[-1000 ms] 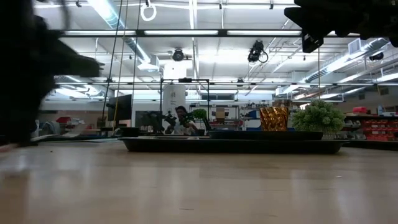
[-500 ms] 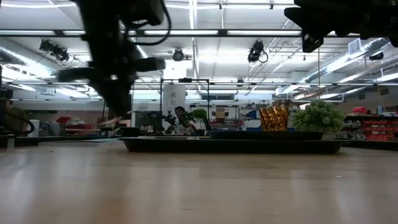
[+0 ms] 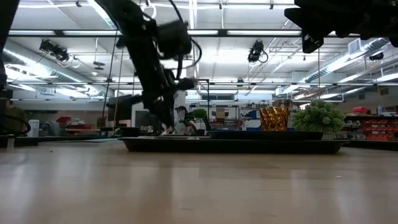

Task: Pick and place plate/cup/fork/spoon on tray
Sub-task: Put the orange fork on the black tray to the left of the yellow spoon, then return to Home Position

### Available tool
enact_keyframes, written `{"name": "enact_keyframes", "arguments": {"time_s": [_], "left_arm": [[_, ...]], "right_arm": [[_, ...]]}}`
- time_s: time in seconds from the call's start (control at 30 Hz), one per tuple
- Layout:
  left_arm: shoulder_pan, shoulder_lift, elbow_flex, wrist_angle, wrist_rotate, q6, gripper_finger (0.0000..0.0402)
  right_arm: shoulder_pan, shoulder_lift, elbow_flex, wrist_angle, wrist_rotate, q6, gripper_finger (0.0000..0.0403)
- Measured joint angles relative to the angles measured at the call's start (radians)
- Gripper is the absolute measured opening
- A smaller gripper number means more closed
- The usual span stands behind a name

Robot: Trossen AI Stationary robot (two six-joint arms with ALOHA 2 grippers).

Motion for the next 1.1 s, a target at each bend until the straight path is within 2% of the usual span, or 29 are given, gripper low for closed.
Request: {"name": "enact_keyframes", "arguments": {"time_s": [0.13, 0.3, 0.57, 0.73, 0.93, 1.0, 1.1], "left_arm": [[0.05, 0.059, -0.002, -0.008, 0.054, 0.019, 0.0025], [0.08, 0.072, -0.002, -0.004, 0.068, 0.02, 0.0033], [0.08, 0.071, -0.002, -0.007, 0.074, 0.032, 0.0094], [0.075, 0.017, -0.002, -0.012, 0.112, 0.129, 0.0121], [0.019, -0.099, -0.002, -0.04, 0.141, 0.295, 0.0125], [-0.011, -0.134, -0.002, -0.036, 0.14, 0.334, 0.0125], [-0.057, -0.173, -0.002, -0.03, 0.14, 0.364, 0.0125]], "right_arm": [[0.0, 0.0, 0.0, -0.002, 0.0, 0.003, 0.0126], [0.0, 0.0, 0.0, -0.002, 0.0, 0.004, 0.0126], [0.0, 0.0, 0.0, -0.002, 0.0, 0.005, 0.0126], [0.0, -0.008, 0.0, -0.022, -0.004, 0.001, 0.0126], [-0.021, -0.08, 0.0, -0.098, -0.007, -0.045, 0.012], [-0.051, -0.102, -0.002, -0.124, -0.047, -0.061, 0.0113], [-0.125, -0.121, -0.028, -0.127, -0.194, -0.056, 0.0096]]}}
